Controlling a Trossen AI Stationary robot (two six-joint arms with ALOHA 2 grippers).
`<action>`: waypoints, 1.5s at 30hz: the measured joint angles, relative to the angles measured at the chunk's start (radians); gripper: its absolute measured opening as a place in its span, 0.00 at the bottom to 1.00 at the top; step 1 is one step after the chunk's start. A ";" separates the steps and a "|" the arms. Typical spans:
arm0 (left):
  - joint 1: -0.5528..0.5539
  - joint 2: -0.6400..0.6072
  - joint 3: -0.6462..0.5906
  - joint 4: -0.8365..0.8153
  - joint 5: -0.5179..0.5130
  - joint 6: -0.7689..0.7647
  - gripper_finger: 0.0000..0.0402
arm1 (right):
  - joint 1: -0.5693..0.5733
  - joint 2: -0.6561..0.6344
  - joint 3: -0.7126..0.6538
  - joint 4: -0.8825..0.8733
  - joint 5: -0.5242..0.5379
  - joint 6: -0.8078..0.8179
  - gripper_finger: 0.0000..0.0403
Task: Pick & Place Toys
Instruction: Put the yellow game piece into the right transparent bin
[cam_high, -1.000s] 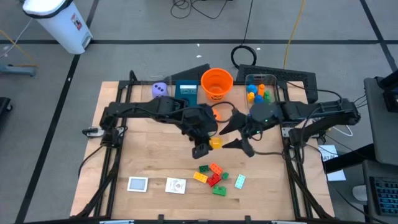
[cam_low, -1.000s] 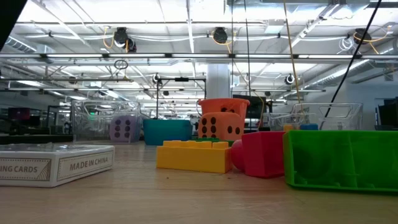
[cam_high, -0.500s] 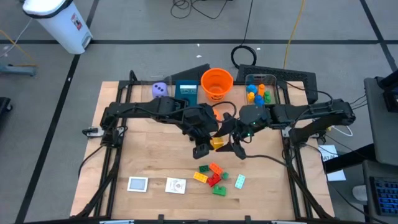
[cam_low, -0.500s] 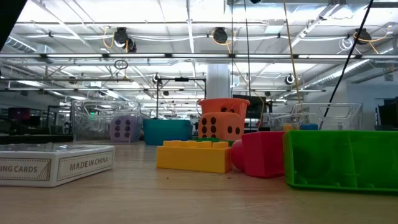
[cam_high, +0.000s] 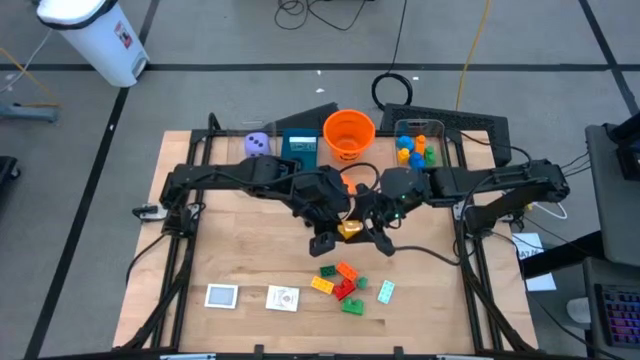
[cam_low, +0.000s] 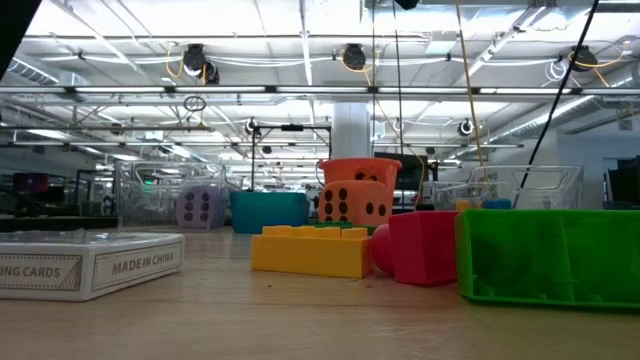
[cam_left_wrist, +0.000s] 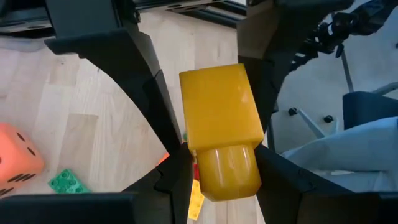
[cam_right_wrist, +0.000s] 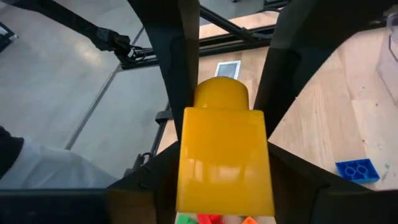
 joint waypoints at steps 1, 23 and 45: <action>-0.001 -0.001 0.000 -0.001 -0.001 0.000 0.37 | -0.002 0.000 0.000 0.001 -0.009 0.001 0.44; 0.059 -0.089 -0.003 0.039 0.041 -0.031 0.58 | -0.037 -0.015 0.004 0.060 -0.020 0.013 0.40; 0.145 -0.423 -0.001 0.004 -0.164 0.293 0.58 | -0.277 -0.087 0.002 -0.008 0.008 -0.007 0.24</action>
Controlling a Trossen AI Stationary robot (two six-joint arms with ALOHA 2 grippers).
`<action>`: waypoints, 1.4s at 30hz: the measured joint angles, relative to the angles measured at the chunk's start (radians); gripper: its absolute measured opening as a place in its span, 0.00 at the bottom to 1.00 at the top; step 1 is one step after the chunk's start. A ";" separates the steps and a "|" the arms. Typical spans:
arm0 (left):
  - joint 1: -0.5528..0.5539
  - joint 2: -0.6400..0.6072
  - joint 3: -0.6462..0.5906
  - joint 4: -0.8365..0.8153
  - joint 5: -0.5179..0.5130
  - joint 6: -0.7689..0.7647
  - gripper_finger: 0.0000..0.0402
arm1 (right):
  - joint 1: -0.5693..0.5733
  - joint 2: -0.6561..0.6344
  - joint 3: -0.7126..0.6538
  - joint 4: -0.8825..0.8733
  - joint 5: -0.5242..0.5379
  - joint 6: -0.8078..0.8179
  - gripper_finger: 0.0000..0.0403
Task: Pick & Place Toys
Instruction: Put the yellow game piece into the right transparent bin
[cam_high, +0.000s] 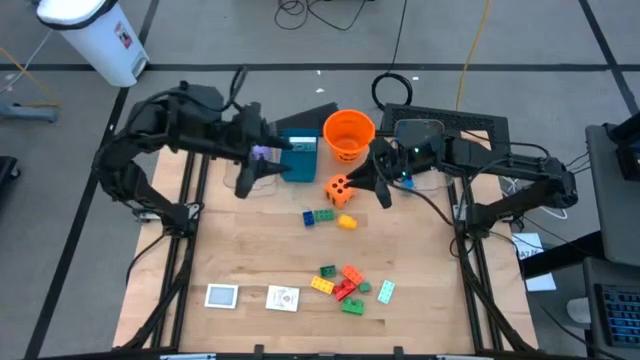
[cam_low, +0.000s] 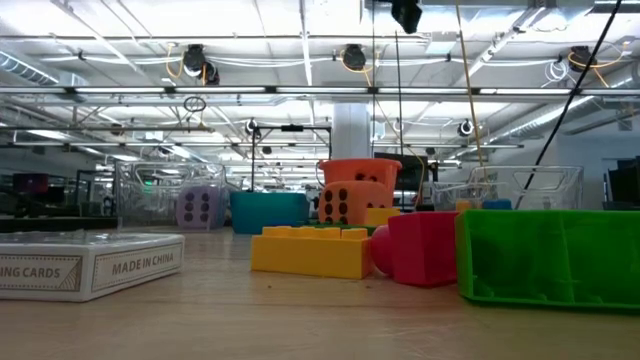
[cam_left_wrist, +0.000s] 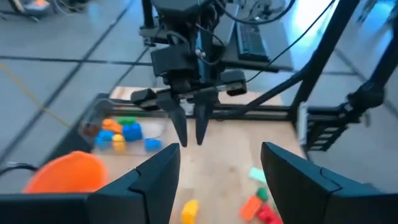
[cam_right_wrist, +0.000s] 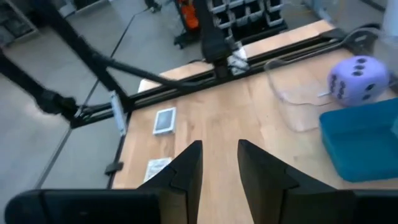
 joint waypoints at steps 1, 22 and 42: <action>0.000 -0.001 0.000 -0.008 -0.013 0.017 0.58 | -0.001 0.006 0.000 0.008 0.001 0.000 0.24; 0.119 0.001 -0.051 -0.336 0.083 0.184 0.58 | 0.112 0.379 -0.053 -0.301 0.202 0.156 0.60; 0.124 0.003 -0.050 -0.349 0.127 0.175 0.58 | 0.107 0.522 -0.214 -0.150 0.290 0.296 0.68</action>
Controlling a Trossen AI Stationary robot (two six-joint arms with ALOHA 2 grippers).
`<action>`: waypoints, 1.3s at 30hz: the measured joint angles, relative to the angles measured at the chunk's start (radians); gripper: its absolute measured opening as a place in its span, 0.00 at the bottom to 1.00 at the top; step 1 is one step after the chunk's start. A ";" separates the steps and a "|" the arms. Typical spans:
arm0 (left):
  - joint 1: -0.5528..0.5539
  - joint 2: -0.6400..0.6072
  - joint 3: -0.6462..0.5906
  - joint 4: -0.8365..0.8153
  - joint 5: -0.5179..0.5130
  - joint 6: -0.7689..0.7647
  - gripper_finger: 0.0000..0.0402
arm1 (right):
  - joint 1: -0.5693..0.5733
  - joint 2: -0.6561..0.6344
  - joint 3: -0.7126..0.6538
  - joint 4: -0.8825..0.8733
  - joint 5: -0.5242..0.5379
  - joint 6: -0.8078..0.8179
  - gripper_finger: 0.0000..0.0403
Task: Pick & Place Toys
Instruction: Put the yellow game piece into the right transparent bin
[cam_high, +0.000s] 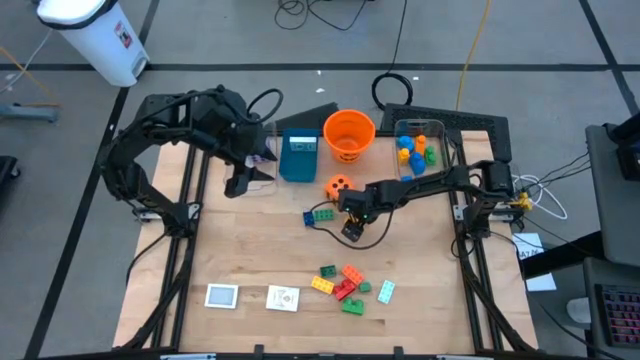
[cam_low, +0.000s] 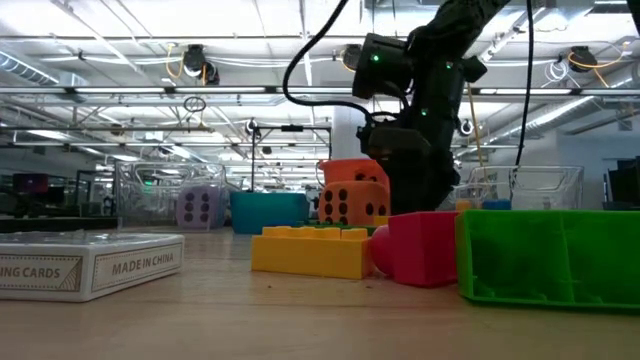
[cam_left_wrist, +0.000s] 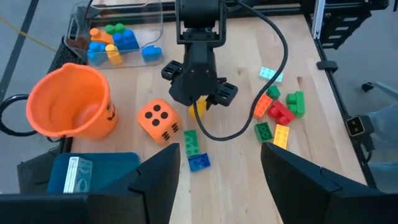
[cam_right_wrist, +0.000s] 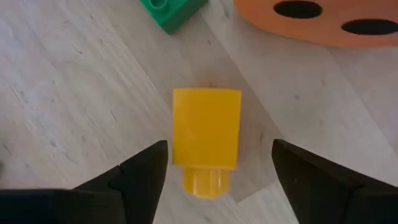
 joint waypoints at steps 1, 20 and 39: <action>0.000 0.000 0.000 0.000 0.000 -0.004 0.58 | 0.000 0.000 -0.004 0.008 0.000 0.000 0.66; 0.000 0.000 0.000 0.094 -0.042 -0.035 0.58 | -0.096 -0.316 -0.010 -0.086 0.079 -0.197 0.33; 0.028 0.000 0.001 0.170 -0.055 -0.010 0.58 | -0.525 -0.643 -0.062 -0.495 0.236 -0.218 0.34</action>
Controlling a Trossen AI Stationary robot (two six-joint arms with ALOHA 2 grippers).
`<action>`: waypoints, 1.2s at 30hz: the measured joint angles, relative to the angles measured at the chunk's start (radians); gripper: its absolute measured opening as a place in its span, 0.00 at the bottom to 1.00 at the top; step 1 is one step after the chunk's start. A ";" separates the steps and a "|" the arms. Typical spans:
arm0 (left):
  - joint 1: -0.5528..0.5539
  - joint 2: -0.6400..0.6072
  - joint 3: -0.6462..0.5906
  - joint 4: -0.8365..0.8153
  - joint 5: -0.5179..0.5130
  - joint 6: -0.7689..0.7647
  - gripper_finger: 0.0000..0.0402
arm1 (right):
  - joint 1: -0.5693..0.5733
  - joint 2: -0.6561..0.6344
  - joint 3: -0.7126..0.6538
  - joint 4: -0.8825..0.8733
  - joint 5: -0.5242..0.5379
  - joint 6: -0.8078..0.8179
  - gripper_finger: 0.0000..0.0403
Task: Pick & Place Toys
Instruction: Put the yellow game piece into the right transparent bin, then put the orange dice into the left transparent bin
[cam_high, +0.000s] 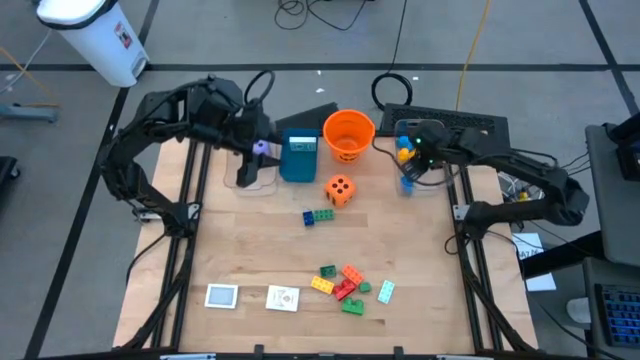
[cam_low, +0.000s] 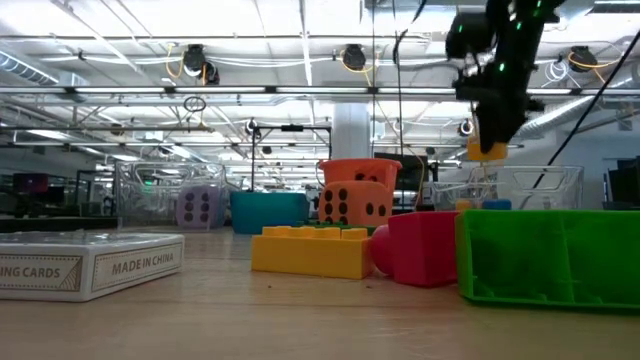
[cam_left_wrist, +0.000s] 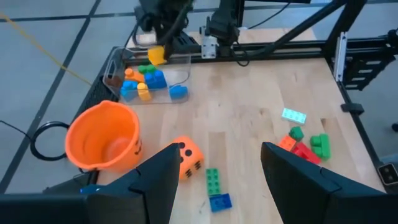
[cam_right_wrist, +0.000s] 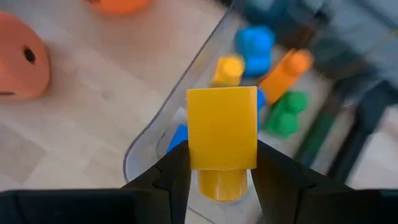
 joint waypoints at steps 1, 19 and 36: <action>0.004 0.000 0.000 0.000 0.000 0.000 0.58 | -0.013 0.015 -0.024 0.024 -0.022 0.000 0.34; -0.050 0.000 0.000 -0.240 0.078 -0.117 0.58 | -0.149 0.122 -0.184 0.326 -0.135 -0.029 0.46; -0.244 -0.161 -0.369 -0.093 0.039 -0.263 0.58 | -0.018 -0.040 -0.158 0.890 -0.473 0.276 0.55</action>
